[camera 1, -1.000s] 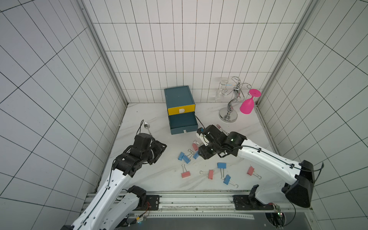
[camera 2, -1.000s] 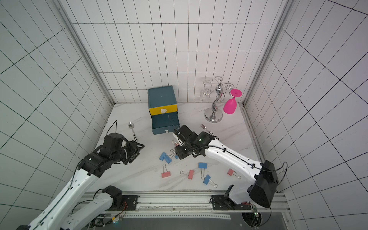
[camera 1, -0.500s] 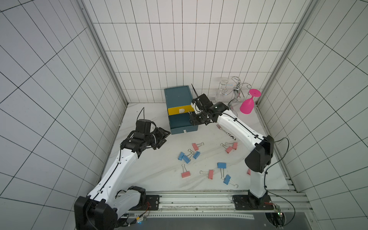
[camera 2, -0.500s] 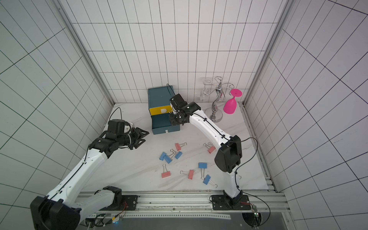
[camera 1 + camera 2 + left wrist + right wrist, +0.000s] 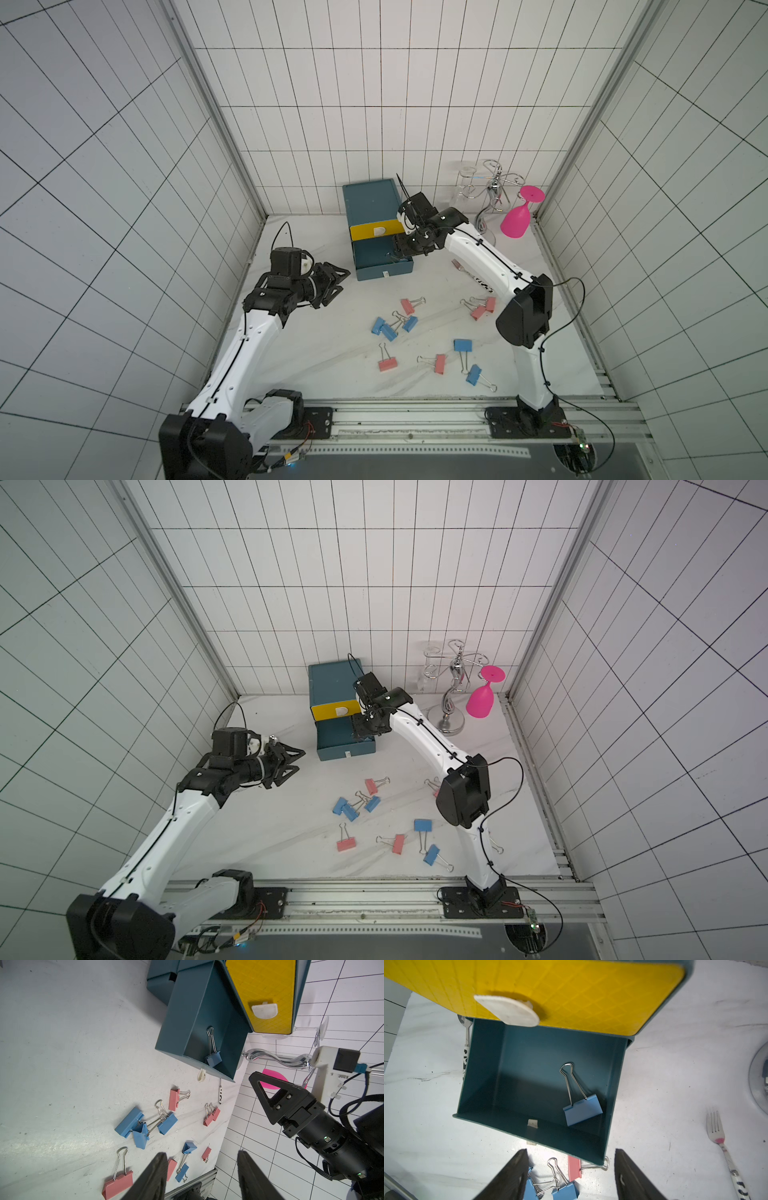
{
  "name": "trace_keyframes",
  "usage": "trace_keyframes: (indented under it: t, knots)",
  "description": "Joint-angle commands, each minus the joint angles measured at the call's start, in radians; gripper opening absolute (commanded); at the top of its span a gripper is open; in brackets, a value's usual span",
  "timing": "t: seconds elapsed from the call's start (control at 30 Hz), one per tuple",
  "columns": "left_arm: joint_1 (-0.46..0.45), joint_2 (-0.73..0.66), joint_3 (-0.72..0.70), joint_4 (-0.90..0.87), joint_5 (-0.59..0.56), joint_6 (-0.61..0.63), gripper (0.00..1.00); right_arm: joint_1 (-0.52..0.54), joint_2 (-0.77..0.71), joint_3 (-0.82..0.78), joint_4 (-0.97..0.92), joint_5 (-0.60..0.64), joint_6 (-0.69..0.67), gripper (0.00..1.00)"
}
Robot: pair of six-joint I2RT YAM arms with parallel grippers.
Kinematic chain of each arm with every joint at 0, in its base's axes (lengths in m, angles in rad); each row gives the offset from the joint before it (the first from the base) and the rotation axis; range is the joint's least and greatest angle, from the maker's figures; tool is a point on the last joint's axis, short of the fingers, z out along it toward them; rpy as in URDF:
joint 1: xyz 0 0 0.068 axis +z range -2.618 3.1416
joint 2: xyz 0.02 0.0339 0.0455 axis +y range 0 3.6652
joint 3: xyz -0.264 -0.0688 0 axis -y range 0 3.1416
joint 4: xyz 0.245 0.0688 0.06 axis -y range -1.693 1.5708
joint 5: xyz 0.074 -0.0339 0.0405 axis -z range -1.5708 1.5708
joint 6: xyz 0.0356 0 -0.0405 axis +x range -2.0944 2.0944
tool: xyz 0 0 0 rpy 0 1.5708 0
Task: Put the binder clips in the drawer according to color
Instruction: Place the binder clip in the drawer.
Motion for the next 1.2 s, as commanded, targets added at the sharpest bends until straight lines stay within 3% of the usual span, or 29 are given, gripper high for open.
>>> trace_keyframes:
  t: [0.0, 0.33, 0.57, 0.77, 1.17]
  knots:
    - [0.001, -0.003, -0.017, 0.029, -0.032, 0.001, 0.57, -0.011, -0.097, -0.046, -0.025, -0.009, -0.006, 0.67]
    - [-0.054, -0.017, -0.130, 0.067, -0.114, -0.012, 0.57, -0.008, -0.491, -0.660, 0.072, -0.062, 0.017, 0.67]
    - [-0.109, -0.046, -0.159, 0.060, -0.137, -0.038, 0.57, 0.050, -0.556, -0.965, 0.240, -0.176, 0.057, 0.70]
    - [-0.101, -0.094, -0.171, -0.008, -0.147, -0.007, 0.57, 0.130, -0.430, -0.998, 0.312, -0.135, 0.006, 0.71]
    - [-0.063, -0.157, -0.166, -0.075, -0.149, 0.012, 0.57, 0.144, -0.249, -0.868, 0.315, -0.031, -0.098, 0.70]
